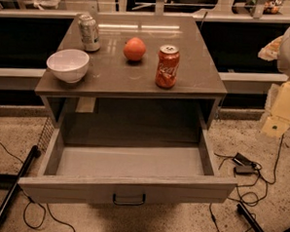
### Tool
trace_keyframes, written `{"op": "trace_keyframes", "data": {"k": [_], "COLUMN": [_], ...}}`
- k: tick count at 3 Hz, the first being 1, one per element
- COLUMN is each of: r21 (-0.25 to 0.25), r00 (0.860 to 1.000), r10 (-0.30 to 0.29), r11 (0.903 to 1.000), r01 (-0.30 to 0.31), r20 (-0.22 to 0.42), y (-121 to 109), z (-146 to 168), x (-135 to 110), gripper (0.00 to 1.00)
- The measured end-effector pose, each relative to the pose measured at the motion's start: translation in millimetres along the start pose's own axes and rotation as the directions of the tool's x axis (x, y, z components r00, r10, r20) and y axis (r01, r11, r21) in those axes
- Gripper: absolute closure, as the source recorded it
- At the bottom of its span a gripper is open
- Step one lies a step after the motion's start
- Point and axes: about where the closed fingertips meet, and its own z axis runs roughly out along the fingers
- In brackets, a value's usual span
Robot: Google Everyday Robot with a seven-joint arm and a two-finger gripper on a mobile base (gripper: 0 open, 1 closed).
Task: Place coke can into top drawer
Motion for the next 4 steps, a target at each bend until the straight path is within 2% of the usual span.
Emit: {"op": "trace_keyframes", "data": {"k": [1, 2, 3, 4], "r21": [0.004, 0.001, 0.012, 0.025], "r00": [1.0, 0.995, 0.968, 0.92], "r10": [-0.001, -0.043, -0.108, -0.111], "r11": [1.0, 0.9991, 0.994, 0.9937], "r01": [0.001, 0.043, 0.109, 0.109], "r20": [0.004, 0.095, 0.225, 0.377], "y": [0, -26, -72, -123], "z": [-1, 12, 28, 46], "x": [-1, -38, -107, -170], "gripper": [0.0, 0.0, 0.0, 0.0]}}
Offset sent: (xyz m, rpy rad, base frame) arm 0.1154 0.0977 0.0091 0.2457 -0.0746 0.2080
